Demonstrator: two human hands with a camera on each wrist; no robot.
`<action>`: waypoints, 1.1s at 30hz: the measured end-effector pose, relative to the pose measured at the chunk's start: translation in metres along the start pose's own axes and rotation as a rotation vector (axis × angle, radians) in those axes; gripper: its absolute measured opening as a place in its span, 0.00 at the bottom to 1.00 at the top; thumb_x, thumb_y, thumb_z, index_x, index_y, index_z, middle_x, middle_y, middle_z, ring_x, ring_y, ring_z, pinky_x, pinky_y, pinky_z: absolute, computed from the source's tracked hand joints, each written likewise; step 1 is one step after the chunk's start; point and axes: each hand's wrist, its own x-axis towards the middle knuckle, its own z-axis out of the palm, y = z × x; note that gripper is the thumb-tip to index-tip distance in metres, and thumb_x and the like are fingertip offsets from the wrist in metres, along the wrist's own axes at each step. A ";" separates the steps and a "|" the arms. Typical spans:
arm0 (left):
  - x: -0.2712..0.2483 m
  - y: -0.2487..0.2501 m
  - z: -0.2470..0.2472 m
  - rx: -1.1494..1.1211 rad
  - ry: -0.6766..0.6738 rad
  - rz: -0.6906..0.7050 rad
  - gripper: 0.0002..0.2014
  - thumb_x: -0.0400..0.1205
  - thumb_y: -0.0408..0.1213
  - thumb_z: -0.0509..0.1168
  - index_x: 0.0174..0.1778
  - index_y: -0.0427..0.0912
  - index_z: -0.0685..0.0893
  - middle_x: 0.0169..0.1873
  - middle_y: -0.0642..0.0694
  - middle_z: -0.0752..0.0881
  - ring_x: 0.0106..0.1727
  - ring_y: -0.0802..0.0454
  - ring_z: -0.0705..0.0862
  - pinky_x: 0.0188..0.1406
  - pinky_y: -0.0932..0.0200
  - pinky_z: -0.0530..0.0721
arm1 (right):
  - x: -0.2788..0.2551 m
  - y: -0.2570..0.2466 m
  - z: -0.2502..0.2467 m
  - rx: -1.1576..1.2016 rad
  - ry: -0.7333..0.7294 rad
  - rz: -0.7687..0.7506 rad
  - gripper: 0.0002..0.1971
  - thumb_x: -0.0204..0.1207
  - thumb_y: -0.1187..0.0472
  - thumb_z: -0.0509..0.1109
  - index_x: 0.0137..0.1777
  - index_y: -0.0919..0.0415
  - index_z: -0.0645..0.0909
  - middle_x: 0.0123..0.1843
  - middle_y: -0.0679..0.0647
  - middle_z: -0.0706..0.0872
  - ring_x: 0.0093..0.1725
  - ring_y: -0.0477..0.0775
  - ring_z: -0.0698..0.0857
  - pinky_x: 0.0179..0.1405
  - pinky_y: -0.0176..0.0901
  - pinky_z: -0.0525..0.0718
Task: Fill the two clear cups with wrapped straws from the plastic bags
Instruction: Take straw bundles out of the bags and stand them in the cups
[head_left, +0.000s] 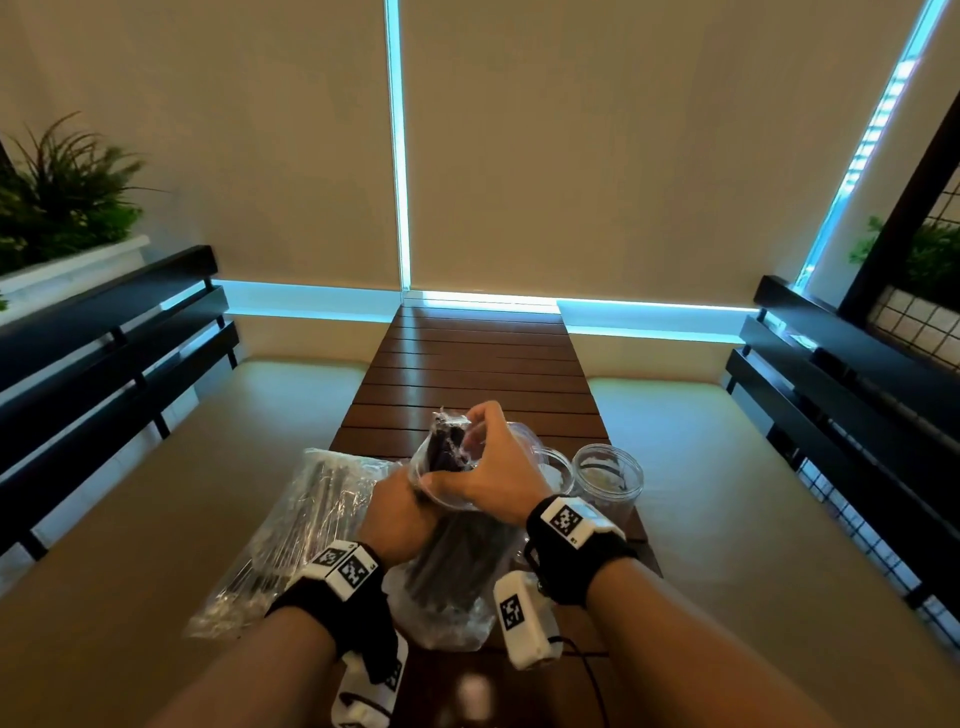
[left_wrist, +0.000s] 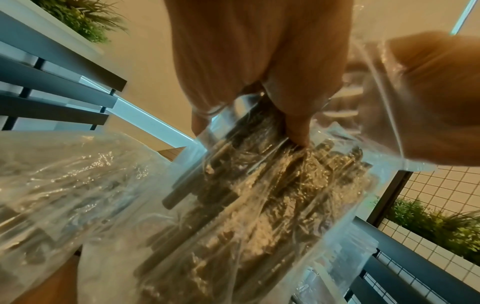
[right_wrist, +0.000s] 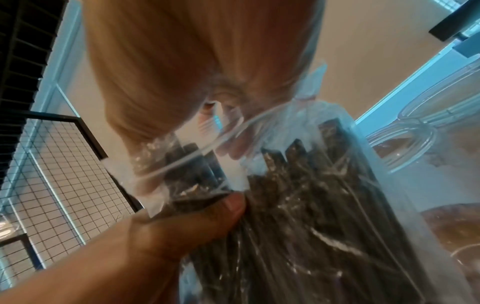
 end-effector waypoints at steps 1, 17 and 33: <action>-0.001 0.001 0.000 0.008 0.007 -0.011 0.12 0.75 0.47 0.69 0.51 0.49 0.87 0.40 0.52 0.91 0.42 0.56 0.89 0.43 0.54 0.87 | 0.001 0.003 0.003 -0.060 -0.001 0.018 0.27 0.63 0.45 0.84 0.54 0.51 0.73 0.46 0.44 0.83 0.44 0.45 0.82 0.42 0.38 0.82; 0.008 0.000 0.000 0.027 -0.085 -0.154 0.16 0.67 0.48 0.69 0.47 0.45 0.90 0.41 0.48 0.93 0.44 0.47 0.90 0.49 0.44 0.89 | 0.009 -0.015 0.018 0.133 0.248 -0.026 0.17 0.80 0.46 0.71 0.59 0.56 0.78 0.55 0.53 0.78 0.55 0.53 0.81 0.57 0.48 0.83; 0.006 0.014 0.006 0.147 -0.257 -0.070 0.12 0.80 0.39 0.72 0.30 0.54 0.82 0.29 0.56 0.85 0.32 0.64 0.82 0.35 0.68 0.82 | 0.021 -0.038 0.002 0.449 0.389 0.128 0.06 0.66 0.60 0.74 0.36 0.62 0.81 0.30 0.52 0.84 0.35 0.54 0.84 0.43 0.60 0.88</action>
